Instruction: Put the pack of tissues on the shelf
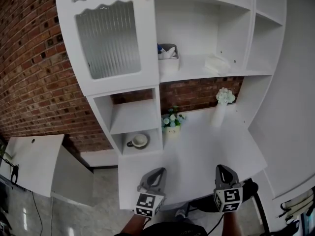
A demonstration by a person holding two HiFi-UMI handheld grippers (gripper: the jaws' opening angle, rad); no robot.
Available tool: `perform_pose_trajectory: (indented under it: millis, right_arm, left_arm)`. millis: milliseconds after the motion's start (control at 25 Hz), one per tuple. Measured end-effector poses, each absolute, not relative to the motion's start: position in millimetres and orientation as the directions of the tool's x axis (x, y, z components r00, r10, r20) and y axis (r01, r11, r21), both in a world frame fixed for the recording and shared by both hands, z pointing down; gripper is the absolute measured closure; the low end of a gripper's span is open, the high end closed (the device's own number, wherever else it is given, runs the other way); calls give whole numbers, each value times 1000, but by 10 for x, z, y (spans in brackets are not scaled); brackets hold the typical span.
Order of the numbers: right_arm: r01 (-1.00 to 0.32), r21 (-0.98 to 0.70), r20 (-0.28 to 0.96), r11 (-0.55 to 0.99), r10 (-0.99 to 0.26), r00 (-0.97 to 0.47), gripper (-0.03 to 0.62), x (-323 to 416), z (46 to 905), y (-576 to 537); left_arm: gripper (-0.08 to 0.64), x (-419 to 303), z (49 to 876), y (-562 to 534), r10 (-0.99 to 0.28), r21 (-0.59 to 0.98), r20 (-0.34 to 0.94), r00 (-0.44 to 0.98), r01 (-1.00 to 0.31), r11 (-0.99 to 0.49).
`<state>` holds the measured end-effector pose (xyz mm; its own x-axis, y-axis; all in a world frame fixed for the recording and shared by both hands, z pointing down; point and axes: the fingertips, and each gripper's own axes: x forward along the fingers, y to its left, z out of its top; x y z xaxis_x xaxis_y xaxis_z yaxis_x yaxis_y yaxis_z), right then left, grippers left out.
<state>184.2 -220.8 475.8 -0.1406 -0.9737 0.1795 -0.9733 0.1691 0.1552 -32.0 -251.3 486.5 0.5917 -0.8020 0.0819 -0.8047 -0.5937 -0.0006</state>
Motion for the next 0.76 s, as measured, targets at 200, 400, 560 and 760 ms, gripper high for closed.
perform_pose_trajectory:
  millis: [200, 400, 560, 760]
  right_arm:
    - [-971, 171, 188, 168, -973, -135, 586, 1844, 4768, -2176]
    - [-968, 179, 228, 177, -964, -134, 587, 1829, 4841, -2125]
    - [-968, 189, 207, 167, -970, -127, 587, 1815, 4808, -2115]
    - [-961, 212, 253, 175, -960, -118, 588, 1829, 4903, -2042]
  left_arm:
    - [549, -286, 4876, -2461, -795, -28, 85, 601, -796, -604]
    - [549, -265, 4880, -2435, -792, -29, 85, 605, -793, -609]
    - [549, -244, 4890, -2424, -790, -35, 86, 607, -791, -611]
    - [549, -225, 4891, -2387, -789, -48, 87, 609, -788, -614]
